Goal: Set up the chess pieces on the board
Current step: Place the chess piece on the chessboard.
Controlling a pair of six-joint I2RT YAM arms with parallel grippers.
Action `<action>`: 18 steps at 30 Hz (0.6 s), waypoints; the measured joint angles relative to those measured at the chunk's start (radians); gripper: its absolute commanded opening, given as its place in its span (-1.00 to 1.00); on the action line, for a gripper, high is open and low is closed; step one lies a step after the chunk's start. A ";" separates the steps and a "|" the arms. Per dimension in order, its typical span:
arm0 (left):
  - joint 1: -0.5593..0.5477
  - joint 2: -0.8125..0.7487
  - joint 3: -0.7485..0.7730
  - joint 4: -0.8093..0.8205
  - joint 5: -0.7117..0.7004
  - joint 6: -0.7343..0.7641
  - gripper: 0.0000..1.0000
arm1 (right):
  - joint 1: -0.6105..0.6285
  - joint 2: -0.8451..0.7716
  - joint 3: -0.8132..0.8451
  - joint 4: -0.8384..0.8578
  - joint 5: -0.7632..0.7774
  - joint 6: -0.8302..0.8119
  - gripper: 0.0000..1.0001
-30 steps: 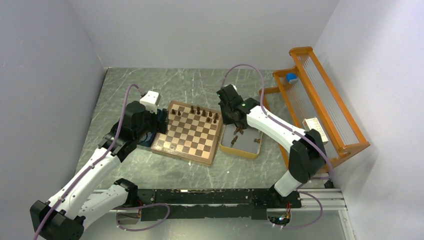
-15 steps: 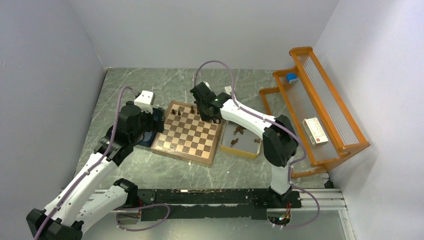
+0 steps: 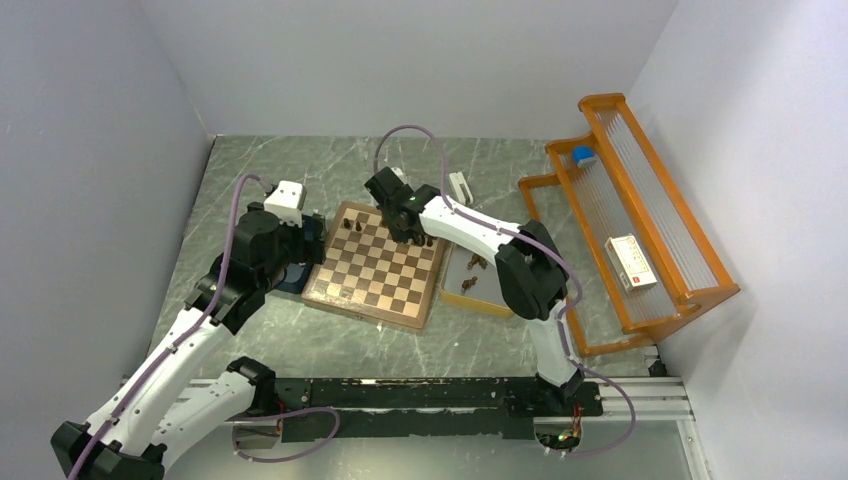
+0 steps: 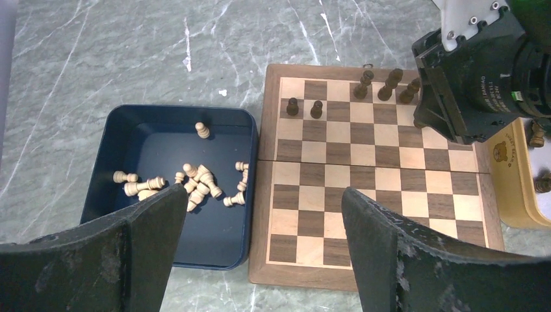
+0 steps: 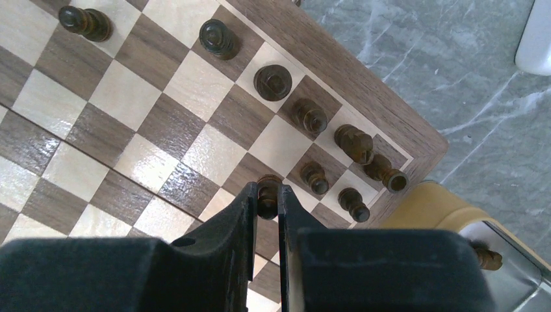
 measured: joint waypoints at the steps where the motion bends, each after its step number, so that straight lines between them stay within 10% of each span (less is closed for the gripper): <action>1: 0.000 0.001 0.000 0.000 0.000 0.000 0.85 | 0.000 0.006 0.003 0.001 0.002 -0.002 -0.69; 18: 0.000 0.001 0.000 0.000 -0.001 0.000 0.84 | 0.000 0.048 0.030 0.005 0.024 -0.009 -0.66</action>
